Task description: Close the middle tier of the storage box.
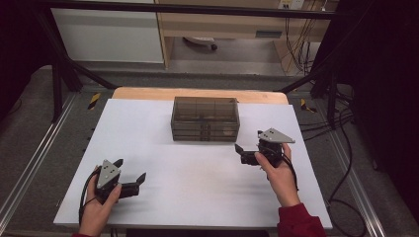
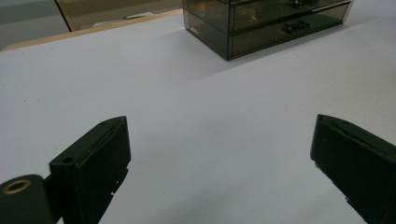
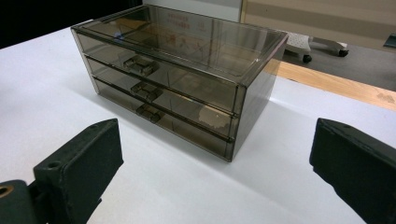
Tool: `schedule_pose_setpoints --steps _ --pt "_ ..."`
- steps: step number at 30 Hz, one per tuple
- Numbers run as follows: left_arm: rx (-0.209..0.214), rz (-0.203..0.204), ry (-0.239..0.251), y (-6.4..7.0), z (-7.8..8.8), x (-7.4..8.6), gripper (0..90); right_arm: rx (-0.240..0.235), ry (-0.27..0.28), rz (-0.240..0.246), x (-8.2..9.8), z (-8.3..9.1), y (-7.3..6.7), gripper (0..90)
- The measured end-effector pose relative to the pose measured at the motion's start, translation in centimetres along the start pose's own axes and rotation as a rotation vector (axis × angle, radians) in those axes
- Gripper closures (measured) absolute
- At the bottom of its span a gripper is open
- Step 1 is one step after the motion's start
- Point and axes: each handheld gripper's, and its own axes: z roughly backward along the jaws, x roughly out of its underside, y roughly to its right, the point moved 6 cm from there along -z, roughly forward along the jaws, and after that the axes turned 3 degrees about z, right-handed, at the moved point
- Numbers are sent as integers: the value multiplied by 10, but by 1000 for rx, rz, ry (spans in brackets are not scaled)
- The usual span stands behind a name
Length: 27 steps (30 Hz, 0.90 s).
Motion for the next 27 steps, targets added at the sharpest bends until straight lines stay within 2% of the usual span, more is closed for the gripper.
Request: schedule_pose_setpoints --steps 11,27 --pt "-1 3 3 -1 0 0 52 7 -7 -12 9 8 5 26" --pt "-3 16 12 -2 1 -1 52 19 -9 -21 23 33 16 35"
